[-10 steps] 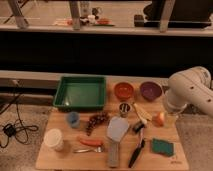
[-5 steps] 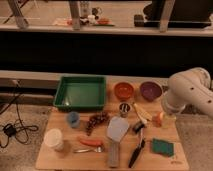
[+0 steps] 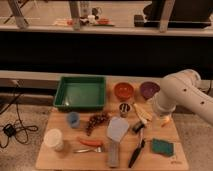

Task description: Place towel in purple bowl

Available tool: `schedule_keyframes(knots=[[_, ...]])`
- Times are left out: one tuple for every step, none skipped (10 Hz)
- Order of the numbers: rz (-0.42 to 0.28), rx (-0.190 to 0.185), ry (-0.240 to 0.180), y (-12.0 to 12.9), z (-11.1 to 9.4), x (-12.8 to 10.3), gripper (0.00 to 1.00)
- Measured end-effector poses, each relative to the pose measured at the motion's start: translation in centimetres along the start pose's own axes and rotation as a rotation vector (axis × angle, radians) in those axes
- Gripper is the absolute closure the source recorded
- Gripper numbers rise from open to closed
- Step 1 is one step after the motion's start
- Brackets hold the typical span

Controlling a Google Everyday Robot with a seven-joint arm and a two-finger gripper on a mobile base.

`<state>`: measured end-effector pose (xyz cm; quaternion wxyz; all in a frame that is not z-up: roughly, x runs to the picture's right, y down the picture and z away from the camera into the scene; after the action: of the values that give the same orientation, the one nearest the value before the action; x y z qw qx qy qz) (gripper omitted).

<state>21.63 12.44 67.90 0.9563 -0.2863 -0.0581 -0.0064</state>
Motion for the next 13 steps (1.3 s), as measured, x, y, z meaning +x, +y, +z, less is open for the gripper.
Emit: schedule_keyframes(knots=[[-0.017, -0.007, -0.016, 0.0, 0.6, -0.9, 0.2], [-0.023, -0.012, -0.023, 0.2, 0.9, -1.2, 0.2], [-0.021, -0.009, -0.02, 0.1, 0.8, -1.1, 0.2], [-0.02, -0.009, -0.02, 0.1, 0.8, -1.0, 0.2], [-0.019, -0.008, -0.019, 0.2, 0.8, -1.0, 0.2], [-0.021, -0.009, -0.02, 0.1, 0.8, -1.1, 0.2], [-0.022, -0.01, -0.022, 0.1, 0.8, -1.1, 0.2], [-0.024, -0.013, -0.025, 0.1, 0.9, -1.1, 0.2], [-0.033, -0.029, -0.025, 0.6, 1.3, -1.2, 0.2], [-0.061, -0.054, -0.025, 1.4, 2.3, -2.4, 0.2], [-0.082, -0.075, -0.026, 2.2, 3.2, -3.9, 0.2], [-0.105, -0.09, -0.03, 2.8, 4.0, -5.6, 0.2], [-0.138, -0.108, -0.032, 3.4, 5.0, -7.4, 0.2]])
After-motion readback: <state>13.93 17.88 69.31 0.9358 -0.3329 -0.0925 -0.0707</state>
